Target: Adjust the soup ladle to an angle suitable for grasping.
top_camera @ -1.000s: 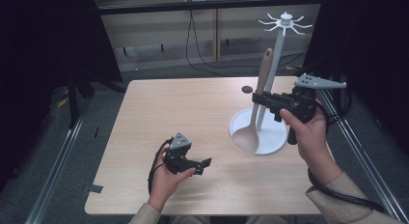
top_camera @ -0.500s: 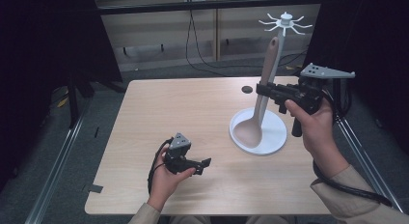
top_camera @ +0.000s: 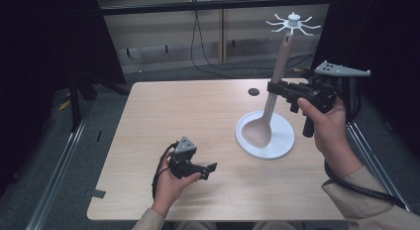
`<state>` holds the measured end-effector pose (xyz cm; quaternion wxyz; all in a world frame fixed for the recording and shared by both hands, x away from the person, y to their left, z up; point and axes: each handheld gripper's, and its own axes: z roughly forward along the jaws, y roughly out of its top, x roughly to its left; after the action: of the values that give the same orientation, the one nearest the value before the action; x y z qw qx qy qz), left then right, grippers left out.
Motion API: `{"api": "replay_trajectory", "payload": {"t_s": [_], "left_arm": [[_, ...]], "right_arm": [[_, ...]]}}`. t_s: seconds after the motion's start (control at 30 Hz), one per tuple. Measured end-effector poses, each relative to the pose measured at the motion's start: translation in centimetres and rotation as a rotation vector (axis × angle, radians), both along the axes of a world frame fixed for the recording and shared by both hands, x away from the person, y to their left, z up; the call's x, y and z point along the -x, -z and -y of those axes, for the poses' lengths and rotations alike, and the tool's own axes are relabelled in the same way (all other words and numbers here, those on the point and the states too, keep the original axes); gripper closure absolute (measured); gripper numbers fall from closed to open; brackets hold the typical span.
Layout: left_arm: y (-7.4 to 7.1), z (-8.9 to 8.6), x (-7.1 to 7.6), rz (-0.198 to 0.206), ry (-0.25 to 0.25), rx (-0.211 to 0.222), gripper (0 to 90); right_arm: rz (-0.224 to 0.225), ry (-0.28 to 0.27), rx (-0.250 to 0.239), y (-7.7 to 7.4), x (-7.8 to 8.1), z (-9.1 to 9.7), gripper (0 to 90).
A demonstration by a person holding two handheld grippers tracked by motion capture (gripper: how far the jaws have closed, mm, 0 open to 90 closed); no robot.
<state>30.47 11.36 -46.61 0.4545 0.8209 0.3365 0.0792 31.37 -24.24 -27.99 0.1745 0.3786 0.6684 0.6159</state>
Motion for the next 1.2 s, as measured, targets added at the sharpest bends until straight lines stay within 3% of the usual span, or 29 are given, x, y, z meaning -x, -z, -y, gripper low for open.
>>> {"api": "replay_trajectory", "payload": {"t_s": [0.73,1.2], "left_arm": [[0.2,0.1,-0.1,-0.004,0.000,-0.006,3.9],[0.0,-0.1,-0.1,0.004,0.000,-0.007,4.2]], "right_arm": [[-0.018,0.002,-0.025,0.5,-0.9,0.8,78.4],[-0.031,-0.028,-0.043,0.5,-1.9,-0.7,78.5]]}}
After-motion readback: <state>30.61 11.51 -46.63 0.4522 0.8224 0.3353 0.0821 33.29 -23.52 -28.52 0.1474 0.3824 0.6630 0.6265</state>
